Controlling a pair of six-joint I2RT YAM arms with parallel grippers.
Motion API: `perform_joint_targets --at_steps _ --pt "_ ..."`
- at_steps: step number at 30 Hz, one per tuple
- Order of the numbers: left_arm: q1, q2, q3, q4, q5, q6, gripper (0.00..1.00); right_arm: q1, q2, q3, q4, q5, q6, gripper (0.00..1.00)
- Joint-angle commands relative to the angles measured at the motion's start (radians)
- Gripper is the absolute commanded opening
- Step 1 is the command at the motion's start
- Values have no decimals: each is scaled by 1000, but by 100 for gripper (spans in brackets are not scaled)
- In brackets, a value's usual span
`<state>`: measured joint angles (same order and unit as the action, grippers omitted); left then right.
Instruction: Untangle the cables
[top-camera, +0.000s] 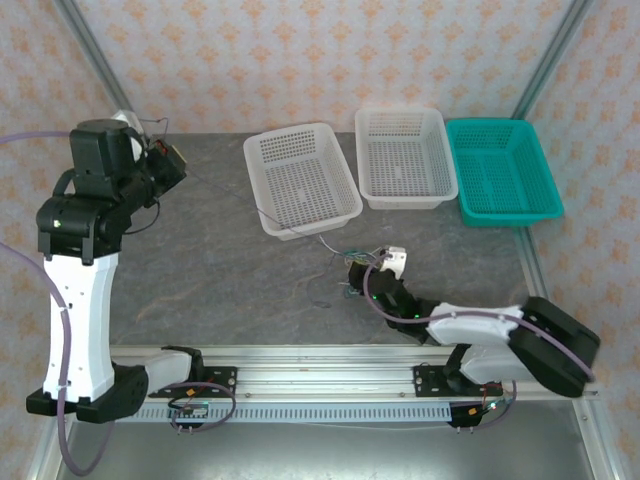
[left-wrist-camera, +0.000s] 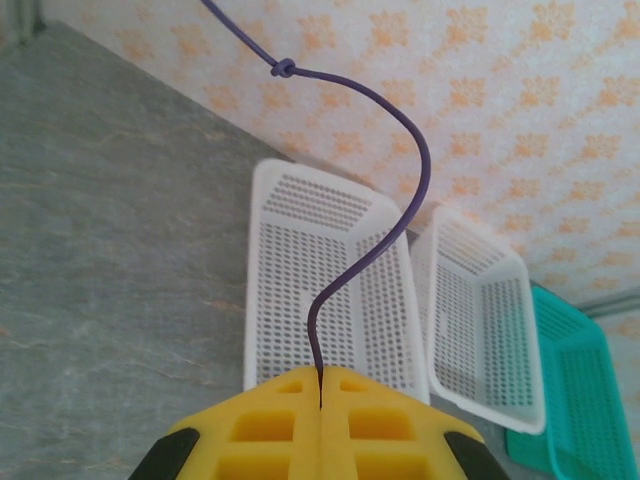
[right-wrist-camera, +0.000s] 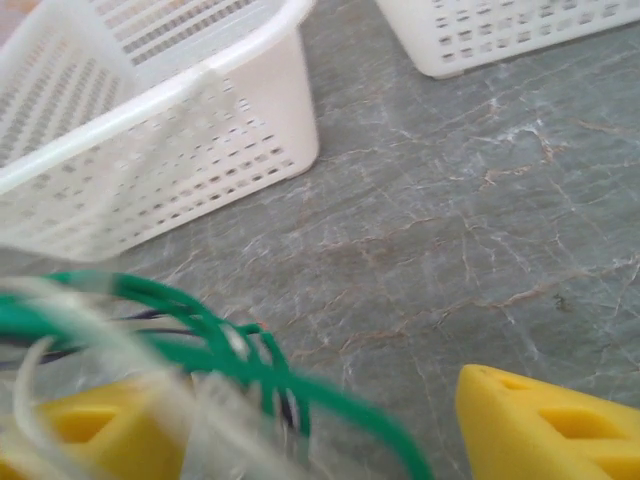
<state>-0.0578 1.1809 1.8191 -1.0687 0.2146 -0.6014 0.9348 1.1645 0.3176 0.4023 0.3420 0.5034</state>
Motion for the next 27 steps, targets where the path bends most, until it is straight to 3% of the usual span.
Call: perform_joint_targets --at_steps 1,2,7,9,11,14,16,22,24,27 --pt "-10 -34 -119 163 141 -21 0 2 -156 2 -130 -287 -168 93" --pt "-21 -39 -148 169 141 -18 0 5 -205 7 -155 -348 -197 100" --pt "-73 -85 -272 189 105 4 0 28 -490 44 -293 -409 -301 99" --pt "-80 -106 -304 204 97 -1 0 38 -495 106 -321 -398 -359 99" --pt "-82 -118 -316 211 98 -5 0 48 -410 195 -341 -379 -437 99" --pt "-85 -128 -315 206 91 -13 0 61 -184 346 -360 -249 -493 99" --pt "-86 -134 -309 196 86 -17 0 63 -16 443 -364 -175 -495 93" --pt "-88 -162 -281 142 55 -15 0 64 327 537 -303 183 -301 77" --pt "-88 -175 -265 110 12 -20 0 51 401 511 -251 202 -244 75" --pt "-86 -210 -243 66 -100 -45 0 17 506 479 -228 183 -184 55"
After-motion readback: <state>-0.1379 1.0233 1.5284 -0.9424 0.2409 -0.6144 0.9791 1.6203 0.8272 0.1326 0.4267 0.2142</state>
